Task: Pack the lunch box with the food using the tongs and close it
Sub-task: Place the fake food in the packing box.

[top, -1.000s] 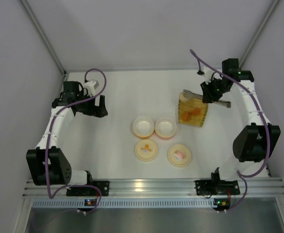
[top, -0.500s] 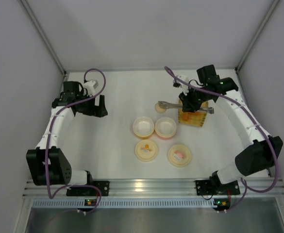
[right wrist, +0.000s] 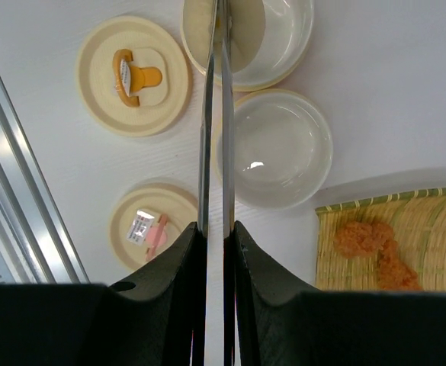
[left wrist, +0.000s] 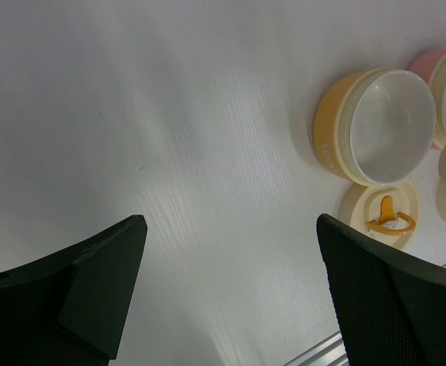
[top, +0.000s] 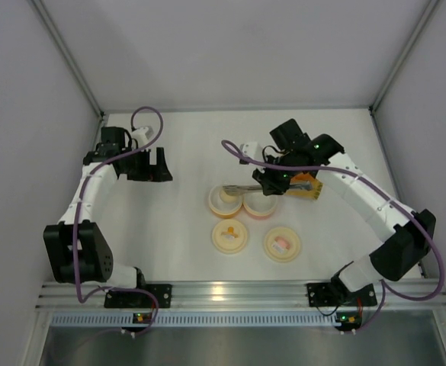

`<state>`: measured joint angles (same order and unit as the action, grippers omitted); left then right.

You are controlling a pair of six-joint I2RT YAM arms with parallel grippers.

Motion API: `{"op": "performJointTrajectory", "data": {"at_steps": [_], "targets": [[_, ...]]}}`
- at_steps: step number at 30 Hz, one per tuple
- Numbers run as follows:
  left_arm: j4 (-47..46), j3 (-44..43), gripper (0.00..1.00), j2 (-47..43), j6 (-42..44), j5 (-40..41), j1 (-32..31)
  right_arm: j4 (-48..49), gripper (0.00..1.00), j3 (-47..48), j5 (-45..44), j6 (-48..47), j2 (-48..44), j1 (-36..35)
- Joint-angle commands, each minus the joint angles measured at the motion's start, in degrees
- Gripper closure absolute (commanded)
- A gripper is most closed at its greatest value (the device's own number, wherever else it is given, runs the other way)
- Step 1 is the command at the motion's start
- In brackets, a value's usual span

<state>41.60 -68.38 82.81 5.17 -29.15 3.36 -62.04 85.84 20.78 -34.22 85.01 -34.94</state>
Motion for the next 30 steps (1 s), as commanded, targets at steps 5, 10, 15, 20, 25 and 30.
{"op": "performJointTrajectory", "data": {"at_steps": [5, 10, 15, 20, 25, 30], "targets": [[-0.6, -2.4, 0.02, 0.5, -1.2, -1.3, 0.3, 5.7, 0.9, 0.6, -3.0, 1.3, 3.1, -2.9], [-0.6, -2.1, 0.02, 0.6, -1.2, -0.9, 0.2, 6.8, 0.9, 2.0, -3.6, 1.8, 6.5, -2.9], [-1.3, -1.5, 0.02, 0.6, -1.5, -0.6, 0.2, 9.7, 0.9, 2.1, -4.7, 2.7, 9.0, -3.0], [-1.3, -1.6, 0.02, 0.5, -1.2, -0.2, 0.2, 10.4, 0.9, 2.9, -5.4, 3.1, 10.9, -3.4], [-1.6, -1.4, 0.02, 0.8, -1.2, -0.1, 0.2, 10.7, 0.88, 2.8, -5.2, 3.1, 12.5, -4.2], [-1.6, -1.4, 0.02, 0.9, -1.1, -0.1, 0.3, 11.2, 0.87, 2.2, -5.7, 3.0, 13.1, -4.4]]}}
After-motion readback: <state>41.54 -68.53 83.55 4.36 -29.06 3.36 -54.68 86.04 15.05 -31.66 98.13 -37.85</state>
